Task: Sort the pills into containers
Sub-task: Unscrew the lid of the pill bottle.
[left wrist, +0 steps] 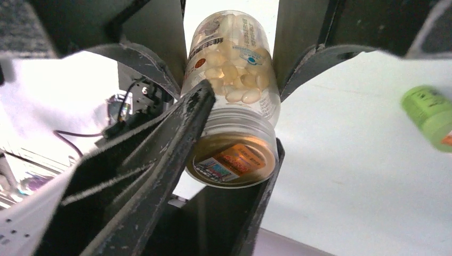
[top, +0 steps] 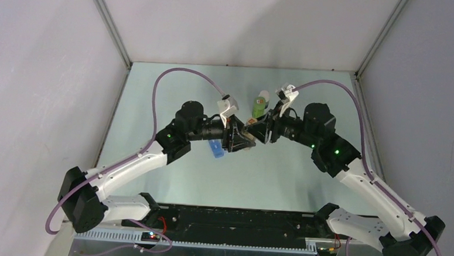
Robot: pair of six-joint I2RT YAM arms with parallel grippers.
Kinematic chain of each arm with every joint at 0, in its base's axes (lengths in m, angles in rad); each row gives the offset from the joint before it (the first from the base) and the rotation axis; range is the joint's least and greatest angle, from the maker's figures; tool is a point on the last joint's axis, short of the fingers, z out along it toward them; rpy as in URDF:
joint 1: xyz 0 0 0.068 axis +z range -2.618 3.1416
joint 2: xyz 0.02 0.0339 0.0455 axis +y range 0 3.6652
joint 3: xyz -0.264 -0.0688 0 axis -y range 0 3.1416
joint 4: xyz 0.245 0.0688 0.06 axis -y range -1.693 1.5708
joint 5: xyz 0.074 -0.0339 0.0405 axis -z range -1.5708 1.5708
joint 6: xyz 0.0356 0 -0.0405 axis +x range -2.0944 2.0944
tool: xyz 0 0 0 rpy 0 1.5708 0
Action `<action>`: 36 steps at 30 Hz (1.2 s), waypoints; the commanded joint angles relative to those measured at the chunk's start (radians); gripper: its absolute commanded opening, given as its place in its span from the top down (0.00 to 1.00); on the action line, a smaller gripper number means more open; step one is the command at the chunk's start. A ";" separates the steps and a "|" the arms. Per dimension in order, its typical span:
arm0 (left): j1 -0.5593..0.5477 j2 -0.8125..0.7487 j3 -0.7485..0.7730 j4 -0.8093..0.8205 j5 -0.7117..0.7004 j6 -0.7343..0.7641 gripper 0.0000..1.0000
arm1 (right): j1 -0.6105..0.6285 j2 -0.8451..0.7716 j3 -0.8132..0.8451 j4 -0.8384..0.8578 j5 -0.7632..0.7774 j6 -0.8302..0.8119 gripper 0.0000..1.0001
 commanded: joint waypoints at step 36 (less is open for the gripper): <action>-0.003 -0.029 0.040 0.030 -0.038 -0.072 1.00 | 0.160 -0.088 -0.026 0.079 0.357 0.173 0.91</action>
